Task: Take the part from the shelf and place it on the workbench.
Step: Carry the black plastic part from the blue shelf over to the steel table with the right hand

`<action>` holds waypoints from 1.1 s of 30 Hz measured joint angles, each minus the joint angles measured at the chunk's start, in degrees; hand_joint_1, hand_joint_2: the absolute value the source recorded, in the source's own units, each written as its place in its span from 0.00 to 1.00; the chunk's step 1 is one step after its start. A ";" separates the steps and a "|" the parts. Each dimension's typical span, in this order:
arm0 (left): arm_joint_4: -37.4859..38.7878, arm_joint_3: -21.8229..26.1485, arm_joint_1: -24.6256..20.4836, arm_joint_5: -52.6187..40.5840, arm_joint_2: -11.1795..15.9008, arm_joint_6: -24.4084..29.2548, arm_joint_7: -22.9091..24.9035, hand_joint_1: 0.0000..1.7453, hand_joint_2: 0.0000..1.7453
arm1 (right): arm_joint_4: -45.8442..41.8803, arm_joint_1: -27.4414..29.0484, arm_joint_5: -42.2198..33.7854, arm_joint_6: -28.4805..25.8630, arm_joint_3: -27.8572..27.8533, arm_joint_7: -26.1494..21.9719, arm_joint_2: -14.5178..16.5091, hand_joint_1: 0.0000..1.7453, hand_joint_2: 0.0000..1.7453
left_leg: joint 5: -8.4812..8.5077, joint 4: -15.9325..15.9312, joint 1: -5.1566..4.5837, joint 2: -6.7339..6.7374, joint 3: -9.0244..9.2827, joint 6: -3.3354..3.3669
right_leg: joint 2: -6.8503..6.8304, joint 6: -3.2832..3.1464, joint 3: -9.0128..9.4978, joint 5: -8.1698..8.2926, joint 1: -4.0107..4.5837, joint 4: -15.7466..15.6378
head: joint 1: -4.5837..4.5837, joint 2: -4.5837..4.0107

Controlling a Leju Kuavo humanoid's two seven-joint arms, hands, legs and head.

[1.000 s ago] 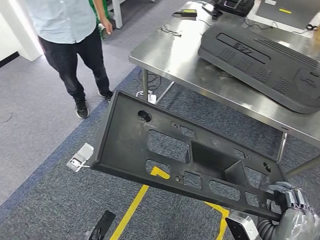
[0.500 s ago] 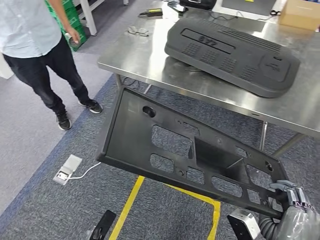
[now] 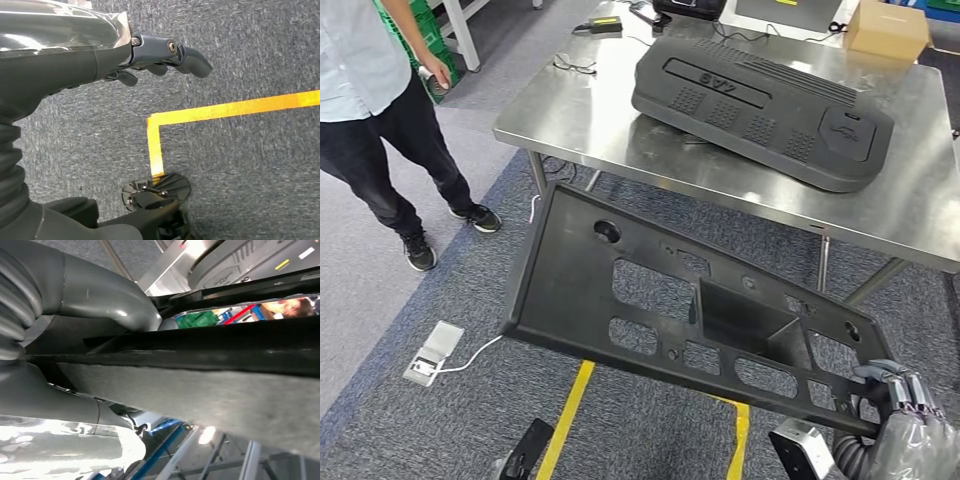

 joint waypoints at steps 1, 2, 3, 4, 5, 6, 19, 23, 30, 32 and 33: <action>0.01 0.01 0.08 0.01 0.02 -0.04 0.01 0.00 1.00 | 0.08 0.01 0.01 0.01 0.03 -0.01 -0.02 1.00 1.00 | -0.04 0.01 0.00 0.19 0.04 0.02 | -0.11 0.16 -1.35 -0.63 -0.14 2.63 | -0.01 0.00; 0.01 0.01 0.11 0.01 0.04 -0.05 0.01 0.00 1.00 | 0.17 0.02 0.00 0.01 0.05 0.00 -0.03 1.00 1.00 | -0.11 0.01 0.01 0.31 0.11 0.01 | -0.19 0.26 -1.79 -0.20 -0.25 3.34 | -0.01 0.00; 0.01 0.01 0.10 0.01 0.05 -0.06 0.00 0.00 1.00 | 0.25 0.01 -0.01 0.02 0.05 0.00 -0.05 1.00 1.00 | -0.20 0.01 0.02 0.37 0.25 -0.05 | -0.28 0.27 -1.07 1.28 -0.32 1.67 | -0.01 0.00; 0.01 0.01 0.08 0.01 0.05 -0.07 -0.01 0.00 1.00 | 0.31 0.00 -0.01 0.02 0.05 0.00 -0.05 1.00 1.00 | -0.33 0.01 0.03 0.39 0.48 -0.18 | -0.43 0.19 0.66 3.48 -0.35 -1.97 | -0.01 0.00; 0.01 0.01 0.06 0.01 0.05 -0.08 -0.01 0.00 1.00 | 0.34 -0.03 -0.01 0.01 0.07 0.00 -0.05 1.00 1.00 | -0.47 -0.02 0.01 0.40 0.71 -0.35 | -0.69 0.04 2.65 5.22 -0.30 -5.99 | -0.02 0.00; 0.01 0.02 0.03 0.01 0.05 -0.08 -0.02 0.00 1.00 | 0.34 -0.09 -0.01 0.01 0.10 -0.01 -0.05 1.00 1.00 | -0.59 -0.03 -0.05 0.40 0.84 -0.56 | -0.89 -0.22 4.27 6.45 -0.14 -9.42 | -0.02 0.00; 0.01 0.01 -0.08 -0.10 0.08 -0.45 -0.19 0.00 1.00 | 0.46 -0.51 4.79 0.02 0.08 0.07 0.16 1.00 1.00 | -0.36 -1.62 0.04 0.63 2.11 -0.69 | -0.48 -2.09 6.09 6.87 0.64 -13.15 | -0.27 0.00; 0.01 0.05 -0.04 -0.12 0.09 -0.75 -0.08 0.00 1.00 | 0.46 -0.69 5.16 0.02 0.05 0.02 0.55 1.00 1.00 | -0.39 -1.71 0.13 0.63 2.10 -1.69 | -0.50 -2.18 6.07 6.89 0.64 -13.19 | -0.26 0.00; 0.00 0.13 -0.06 -0.28 0.06 -0.85 -0.23 0.00 1.00 | 0.16 -0.83 3.50 -0.02 -0.24 -0.71 1.14 1.00 1.00 | 0.81 -5.24 1.18 1.22 4.49 -1.21 | -0.52 -0.26 2.22 2.36 -0.16 -4.75 | -0.12 0.00; 0.01 0.15 0.08 -0.28 0.05 -0.96 -0.26 0.00 1.00 | 0.21 -0.72 3.28 -0.01 -0.28 -0.80 1.15 1.00 1.00 | 0.43 -5.20 1.62 1.23 4.87 -1.68 | -0.56 0.76 -0.90 1.10 -0.90 0.73 | -0.11 0.00; 0.01 0.16 0.17 -0.28 0.05 -0.99 -0.28 0.00 1.00 | 0.25 -0.69 3.19 -0.01 -0.31 -0.89 1.15 1.00 1.00 | 0.12 -5.15 1.94 1.22 5.20 -2.10 | -0.60 1.30 -1.06 2.18 -1.28 0.52 | -0.11 0.00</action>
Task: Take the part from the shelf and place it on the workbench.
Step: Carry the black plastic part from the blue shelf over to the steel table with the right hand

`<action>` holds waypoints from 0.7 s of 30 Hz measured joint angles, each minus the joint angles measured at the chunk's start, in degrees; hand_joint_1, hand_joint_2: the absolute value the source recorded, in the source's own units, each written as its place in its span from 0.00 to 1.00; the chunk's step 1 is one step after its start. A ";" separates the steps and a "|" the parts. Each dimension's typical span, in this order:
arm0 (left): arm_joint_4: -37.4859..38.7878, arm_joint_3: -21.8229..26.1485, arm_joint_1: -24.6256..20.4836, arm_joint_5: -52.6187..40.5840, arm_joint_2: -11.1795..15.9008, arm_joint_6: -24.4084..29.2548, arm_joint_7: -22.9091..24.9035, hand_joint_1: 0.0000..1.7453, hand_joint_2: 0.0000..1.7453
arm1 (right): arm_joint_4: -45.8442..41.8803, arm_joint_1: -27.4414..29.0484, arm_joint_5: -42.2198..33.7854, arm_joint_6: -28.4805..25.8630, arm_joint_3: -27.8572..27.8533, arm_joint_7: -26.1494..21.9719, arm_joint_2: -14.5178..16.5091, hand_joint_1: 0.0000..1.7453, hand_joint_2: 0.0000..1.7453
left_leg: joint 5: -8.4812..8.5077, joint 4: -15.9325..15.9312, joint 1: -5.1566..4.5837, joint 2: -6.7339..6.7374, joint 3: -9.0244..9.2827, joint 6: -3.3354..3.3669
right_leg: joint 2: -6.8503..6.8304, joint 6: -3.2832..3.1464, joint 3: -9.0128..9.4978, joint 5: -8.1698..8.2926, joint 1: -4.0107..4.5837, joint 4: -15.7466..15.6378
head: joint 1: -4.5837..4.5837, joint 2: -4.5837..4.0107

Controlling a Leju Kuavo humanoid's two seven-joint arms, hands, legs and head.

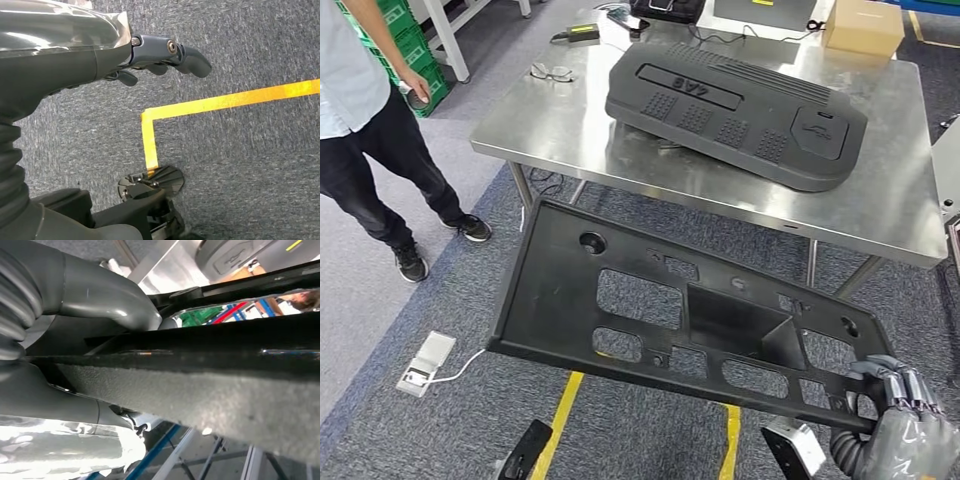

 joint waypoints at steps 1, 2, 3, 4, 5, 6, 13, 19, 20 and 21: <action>0.00 0.01 0.07 -0.01 -0.01 -0.04 -0.03 0.00 1.00 | 0.03 0.01 -0.05 0.01 -0.01 -0.10 0.00 1.00 1.00 | -0.42 0.12 0.41 -0.02 0.43 -0.53 | -0.09 0.58 0.96 2.12 -0.41 -2.45 | 0.01 0.00; 0.00 0.02 0.11 -0.01 -0.01 -0.07 -0.07 0.00 1.00 | 0.07 0.00 -0.09 0.01 -0.02 -0.18 0.00 1.00 1.00 | -0.98 0.35 0.85 -0.04 0.93 -1.17 | -0.27 1.29 2.64 4.39 -0.83 -6.24 | 0.02 0.00; 0.00 0.05 0.10 -0.01 0.06 -0.10 -0.13 0.00 1.00 | 0.15 -0.04 -0.11 0.02 0.01 -0.25 0.01 1.00 1.00 | -1.59 0.66 1.05 -0.07 1.30 -1.88 | -0.43 1.82 4.28 5.89 -0.95 -9.67 | 0.19 0.00; 0.00 0.09 0.08 -0.01 0.12 -0.12 -0.19 0.00 1.00 | 0.21 -0.06 -0.14 0.03 0.03 -0.29 0.03 1.00 1.00 | -2.12 0.94 1.09 -0.09 1.52 -2.48 | -0.50 1.61 5.40 6.45 -1.01 -11.99 | 0.37 0.00; 0.00 0.13 0.06 -0.01 0.19 -0.14 -0.26 0.00 1.00 | 0.29 -0.03 -0.20 0.04 0.03 -0.29 0.05 1.00 1.00 | -2.50 1.09 1.01 -0.09 1.66 -2.93 | -0.51 1.04 5.85 6.13 -0.95 -12.91 | 0.43 0.00; 0.00 0.16 0.05 -0.01 0.25 -0.16 -0.30 0.00 1.00 | 0.38 0.02 -0.25 0.05 -0.01 -0.29 0.07 1.00 1.00 | -2.66 1.01 0.86 -0.08 1.76 -3.23 | -0.38 0.10 5.78 5.45 -0.76 -12.74 | 0.47 0.00; 0.00 0.36 -0.13 -0.01 0.24 -0.22 -0.43 0.00 1.00 | 0.41 -0.07 -0.34 0.02 -0.34 -0.37 0.37 1.00 1.00 | -9.27 17.17 -0.20 -0.07 -6.81 -2.23 | 0.12 -3.92 7.06 3.21 0.33 -12.31 | -0.14 0.00; 0.00 0.54 0.40 -0.03 0.37 -0.20 -0.42 0.00 1.00 | 0.51 0.01 -0.42 0.03 -0.43 -0.37 0.40 1.00 1.00 | 0.75 11.10 -3.28 -0.48 -8.68 2.86 | 1.22 -4.43 10.68 0.51 2.22 -12.50 | 0.05 0.00; 0.00 0.58 0.42 -0.04 0.42 -0.20 -0.40 0.00 1.00 | 0.53 0.00 -0.43 0.02 -0.44 -0.35 0.43 1.00 1.00 | 1.33 9.68 -3.65 -0.57 -8.15 3.41 | 1.26 -4.20 11.02 0.24 2.21 -12.68 | 0.12 0.00; 0.00 0.63 0.43 -0.06 0.45 -0.19 -0.39 0.00 1.00 | 0.55 0.01 -0.44 0.02 -0.46 -0.34 0.48 1.00 1.00 | 1.08 9.18 -3.85 -0.59 -7.82 3.70 | 1.23 -3.89 11.20 0.18 2.13 -12.83 | 0.17 0.00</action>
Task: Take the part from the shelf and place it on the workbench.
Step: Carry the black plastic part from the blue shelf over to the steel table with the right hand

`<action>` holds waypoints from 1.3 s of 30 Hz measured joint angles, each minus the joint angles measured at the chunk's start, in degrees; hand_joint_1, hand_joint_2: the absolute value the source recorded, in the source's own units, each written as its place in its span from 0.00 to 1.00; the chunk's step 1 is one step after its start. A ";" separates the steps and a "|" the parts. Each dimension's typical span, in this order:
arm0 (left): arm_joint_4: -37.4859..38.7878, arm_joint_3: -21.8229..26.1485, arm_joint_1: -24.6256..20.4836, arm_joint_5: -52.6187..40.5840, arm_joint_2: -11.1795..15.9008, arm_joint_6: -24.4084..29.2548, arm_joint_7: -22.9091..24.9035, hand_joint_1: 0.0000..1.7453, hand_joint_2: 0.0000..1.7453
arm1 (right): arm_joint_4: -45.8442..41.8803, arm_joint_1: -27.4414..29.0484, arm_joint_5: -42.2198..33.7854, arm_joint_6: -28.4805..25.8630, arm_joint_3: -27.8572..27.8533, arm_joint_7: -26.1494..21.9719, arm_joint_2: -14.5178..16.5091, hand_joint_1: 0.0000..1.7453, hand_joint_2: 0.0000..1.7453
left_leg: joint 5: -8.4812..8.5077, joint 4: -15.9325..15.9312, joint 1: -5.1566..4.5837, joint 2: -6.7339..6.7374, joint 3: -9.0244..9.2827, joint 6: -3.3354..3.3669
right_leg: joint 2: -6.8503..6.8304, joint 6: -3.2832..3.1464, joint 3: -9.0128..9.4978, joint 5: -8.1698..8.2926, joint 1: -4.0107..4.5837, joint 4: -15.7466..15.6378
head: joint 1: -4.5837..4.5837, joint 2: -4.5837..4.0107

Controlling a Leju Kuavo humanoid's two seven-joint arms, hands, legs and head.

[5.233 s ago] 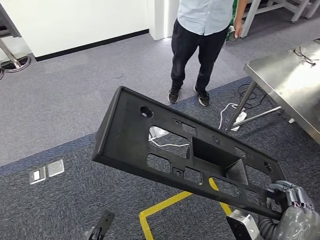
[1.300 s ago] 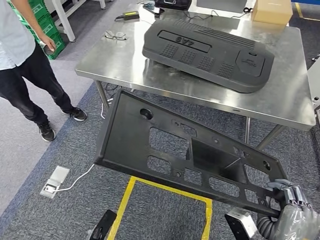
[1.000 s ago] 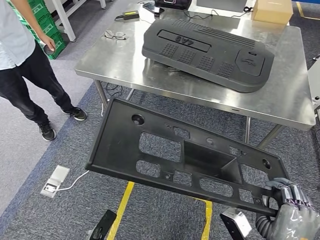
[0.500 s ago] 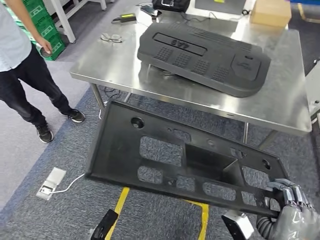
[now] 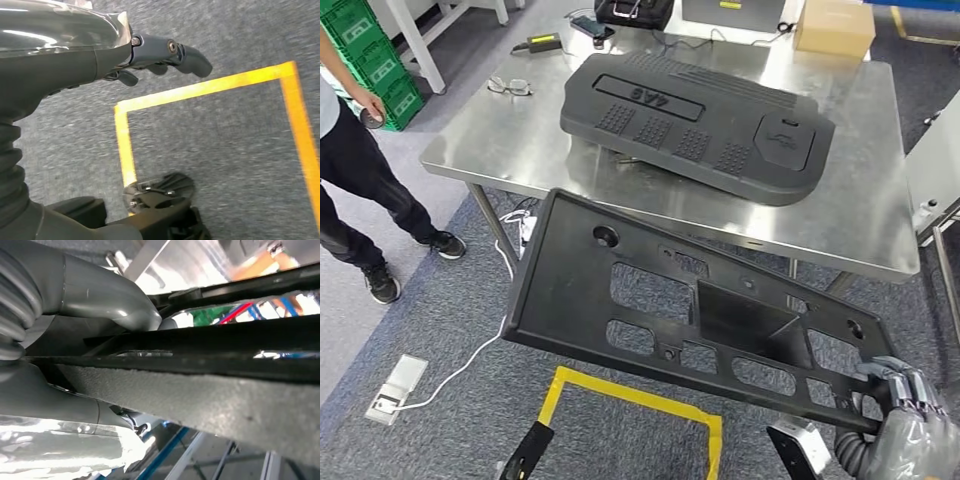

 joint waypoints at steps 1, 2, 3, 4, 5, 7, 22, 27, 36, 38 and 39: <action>0.00 0.03 -0.04 -0.06 -0.01 0.01 0.00 0.00 1.00 | -0.01 -0.01 -0.01 -0.01 -0.02 0.01 0.04 1.00 1.00 | -0.23 -1.10 -0.09 0.01 0.55 0.08 | -0.04 0.33 0.16 0.07 -0.06 -0.14 | -0.03 0.00; 0.00 0.07 -0.12 -0.17 -0.02 0.02 0.01 0.00 1.00 | -0.02 -0.01 -0.03 -0.03 -0.04 0.01 0.08 1.00 1.00 | -0.65 -2.25 0.04 0.03 1.22 0.10 | -0.19 0.63 0.21 0.06 -0.11 -0.19 | -0.07 0.00; -0.01 0.10 -0.19 -0.34 -0.03 0.04 -0.01 0.00 1.00 | -0.03 -0.05 -0.03 -0.04 -0.07 0.00 0.08 1.00 1.00 | -0.96 -3.48 0.25 0.02 2.05 0.12 | -0.34 0.95 0.14 -0.06 -0.09 0.22 | -0.03 0.00; -0.01 0.13 -0.24 -0.52 -0.04 0.06 -0.01 0.00 1.00 | -0.04 -0.15 -0.05 -0.05 -0.09 -0.02 0.08 1.00 1.00 | -1.24 -4.58 0.50 -0.01 2.98 0.11 | -0.46 1.29 -0.43 -0.60 -0.11 1.43 | 0.05 0.00; -0.01 0.15 -0.24 -0.69 -0.05 0.07 -0.02 0.00 1.00 | -0.04 -0.24 -0.08 -0.06 -0.09 -0.04 0.07 1.00 1.00 | -1.42 -5.21 0.70 -0.03 3.65 0.02 | -0.58 1.65 -1.66 -1.60 -0.22 3.69 | 0.10 0.00; 0.00 0.16 -0.12 -0.78 -0.07 0.06 0.00 0.00 1.00 | -0.02 -0.32 -0.17 -0.05 -0.07 -0.07 0.07 1.00 1.00 | -1.94 -5.57 0.84 -0.06 4.57 -0.08 | -0.66 2.40 -5.92 -3.99 -0.54 10.46 | 0.17 0.00; 0.00 0.36 -0.64 -1.20 -0.19 0.08 0.03 0.00 1.00 | 0.44 -0.35 -0.79 -0.03 -0.38 -0.63 0.32 1.00 1.00 | -9.47 5.83 1.33 0.17 2.77 -3.36 | -1.25 -0.87 -3.37 3.82 -0.81 -1.26 | -0.16 -0.02; 0.00 0.65 -0.28 -1.73 -0.19 0.08 0.05 0.00 1.00 | 0.46 -0.16 -0.75 -0.01 -0.53 -1.00 0.43 1.00 1.00 | -3.98 4.23 1.74 0.18 -1.60 -3.68 | -0.66 -0.25 0.08 1.15 -1.09 -1.26 | -0.20 -0.02; 0.02 0.84 -0.37 -1.73 -0.16 0.10 0.12 0.00 1.00 | 0.42 -0.35 -0.78 -0.01 -0.58 -1.01 0.60 1.00 1.00 | -0.59 -3.32 1.56 -0.12 1.15 -1.22 | -0.83 2.44 -1.46 -2.74 -1.23 5.36 | 0.09 -0.02; 0.02 0.85 -0.41 -1.72 -0.16 0.10 0.13 0.00 1.00 | 0.43 -0.31 -0.80 -0.01 -0.55 -1.01 0.60 1.00 1.00 | -1.27 -3.43 1.43 -0.13 1.86 -0.86 | -0.94 2.66 -6.59 -5.38 -1.24 12.99 | 0.13 -0.02; 0.02 0.86 -0.35 -1.71 -0.16 0.10 0.13 0.00 1.00 | 0.44 -0.26 -0.80 -0.01 -0.55 -1.01 0.60 1.00 1.00 | -1.68 -3.43 1.31 -0.17 2.32 -0.77 | -0.98 2.63 -8.57 -5.73 -1.21 15.19 | 0.12 -0.02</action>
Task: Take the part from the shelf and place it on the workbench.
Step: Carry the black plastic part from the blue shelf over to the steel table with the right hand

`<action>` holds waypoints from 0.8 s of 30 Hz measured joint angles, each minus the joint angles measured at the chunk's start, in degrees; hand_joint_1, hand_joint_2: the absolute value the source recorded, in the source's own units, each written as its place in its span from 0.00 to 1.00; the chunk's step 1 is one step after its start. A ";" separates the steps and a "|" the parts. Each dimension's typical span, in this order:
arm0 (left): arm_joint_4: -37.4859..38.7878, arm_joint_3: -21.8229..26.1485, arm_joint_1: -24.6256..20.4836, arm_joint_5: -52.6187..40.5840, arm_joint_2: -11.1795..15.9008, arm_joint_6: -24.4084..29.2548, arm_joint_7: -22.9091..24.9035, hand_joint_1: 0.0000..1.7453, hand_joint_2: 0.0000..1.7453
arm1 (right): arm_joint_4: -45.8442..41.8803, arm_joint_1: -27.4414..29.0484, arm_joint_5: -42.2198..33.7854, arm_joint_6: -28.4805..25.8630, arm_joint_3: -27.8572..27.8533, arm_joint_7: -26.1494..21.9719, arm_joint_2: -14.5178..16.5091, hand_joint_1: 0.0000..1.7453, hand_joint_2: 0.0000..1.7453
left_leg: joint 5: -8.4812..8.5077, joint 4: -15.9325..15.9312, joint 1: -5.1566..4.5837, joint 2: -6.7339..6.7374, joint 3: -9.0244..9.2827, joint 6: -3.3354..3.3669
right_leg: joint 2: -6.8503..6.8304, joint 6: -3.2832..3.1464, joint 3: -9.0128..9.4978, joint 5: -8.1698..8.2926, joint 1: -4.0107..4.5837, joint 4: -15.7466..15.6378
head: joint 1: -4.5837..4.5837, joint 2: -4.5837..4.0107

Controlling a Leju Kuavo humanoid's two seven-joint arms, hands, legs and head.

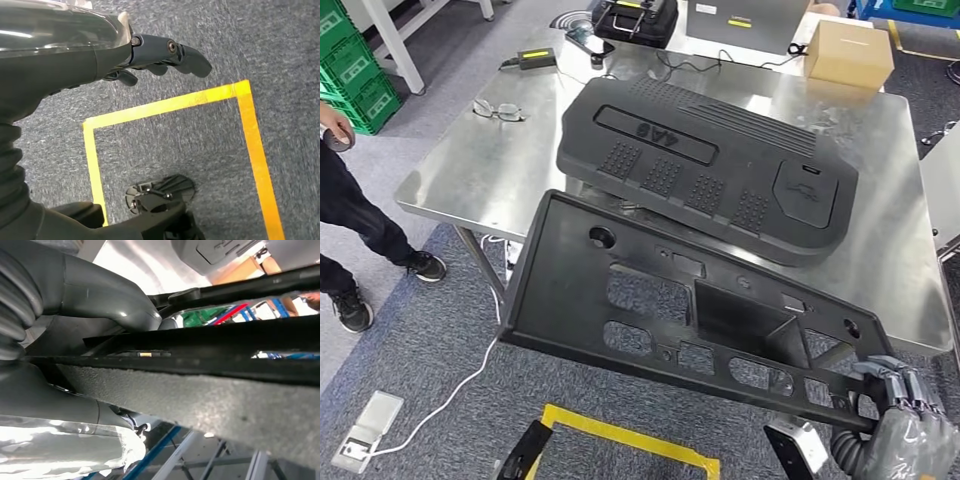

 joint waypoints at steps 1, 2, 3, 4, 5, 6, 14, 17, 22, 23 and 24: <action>0.00 0.01 0.07 0.00 0.00 0.00 0.01 0.00 1.00 | 0.01 0.04 0.02 0.00 -0.01 0.00 0.00 1.00 1.00 | -0.45 0.00 -0.15 -0.07 0.60 0.06 | -0.03 -0.17 -1.02 0.89 0.08 0.19 | 0.01 0.00; 0.00 0.02 0.13 -0.01 0.00 0.00 0.01 0.00 1.00 | 0.01 0.09 0.04 0.00 -0.02 0.00 0.00 1.00 1.00 | -0.95 -0.02 -0.31 -0.14 1.34 0.07 | -0.04 -0.53 -1.01 3.09 0.25 -1.80 | 0.01 0.00; 0.00 0.02 0.15 -0.01 -0.01 0.00 0.01 0.00 1.00 | 0.00 0.12 0.06 0.00 -0.02 0.00 0.00 1.00 1.00 | -1.50 -0.07 -0.46 -0.21 2.17 0.03 | -0.05 -1.13 -0.28 6.15 0.55 -5.35 | 0.02 0.00; 0.02 0.02 0.15 -0.02 -0.08 -0.01 0.01 0.00 1.00 | 0.01 0.13 0.07 0.01 -0.02 0.00 0.00 1.00 1.00 | -1.99 -0.15 -0.54 -0.22 2.92 -0.07 | -0.15 -1.88 0.43 8.65 0.91 -8.53 | -0.06 0.00; 0.03 0.03 0.11 -0.01 -0.14 0.03 0.02 0.00 1.00 | -0.02 0.19 0.07 0.00 -0.02 0.00 0.01 1.00 1.00 | -2.33 -0.31 -0.49 -0.23 3.38 -0.23 | -0.24 -2.68 0.98 10.28 1.30 -11.18 | -0.16 0.00; 0.05 0.04 0.06 -0.01 -0.20 0.04 0.03 0.00 1.00 | -0.08 0.24 0.08 -0.01 -0.01 0.00 0.02 1.00 1.00 | -2.60 -0.50 -0.37 -0.23 3.61 -0.48 | -0.33 -3.35 1.27 11.10 1.65 -12.84 | -0.29 0.00; 0.07 0.05 -0.18 -0.01 -0.36 0.05 0.02 0.00 1.00 | -0.38 0.26 0.07 -0.03 -0.19 0.07 0.33 1.00 1.00 | -6.32 10.60 0.14 -0.02 -1.98 -2.71 | -0.40 -4.09 5.97 10.50 0.93 -17.75 | -0.82 0.00; 0.07 0.06 0.13 0.00 -0.25 0.09 0.03 0.00 1.00 | -0.33 0.36 0.10 -0.02 -0.27 0.07 0.37 1.00 1.00 | -5.17 11.75 0.71 -0.01 -5.06 -3.56 | -0.10 -3.47 7.67 9.09 0.55 -17.71 | -0.84 0.00; 0.09 0.06 0.20 -0.01 -0.23 0.08 0.06 0.00 1.00 | -0.32 0.31 0.08 0.01 -0.37 0.07 0.40 1.00 1.00 | 2.59 0.22 0.72 -0.07 -2.56 -2.95 | 0.00 -1.40 9.73 6.74 0.14 -17.42 | -0.84 0.00; 0.09 0.07 0.17 -0.01 -0.22 0.10 0.06 0.00 1.00 | -0.33 0.31 0.08 0.01 -0.38 0.07 0.41 1.00 1.00 | 2.36 0.04 0.53 -0.08 -2.63 -2.34 | -0.02 -1.09 9.76 6.59 0.13 -17.44 | -0.85 0.00; 0.09 0.08 0.19 -0.01 -0.21 0.11 0.06 0.00 1.00 | -0.34 0.30 0.08 0.00 -0.38 0.07 0.42 1.00 1.00 | 2.40 0.04 0.53 -0.12 -2.44 -1.89 | -0.05 -0.82 9.87 6.42 0.07 -17.43 | -0.82 0.00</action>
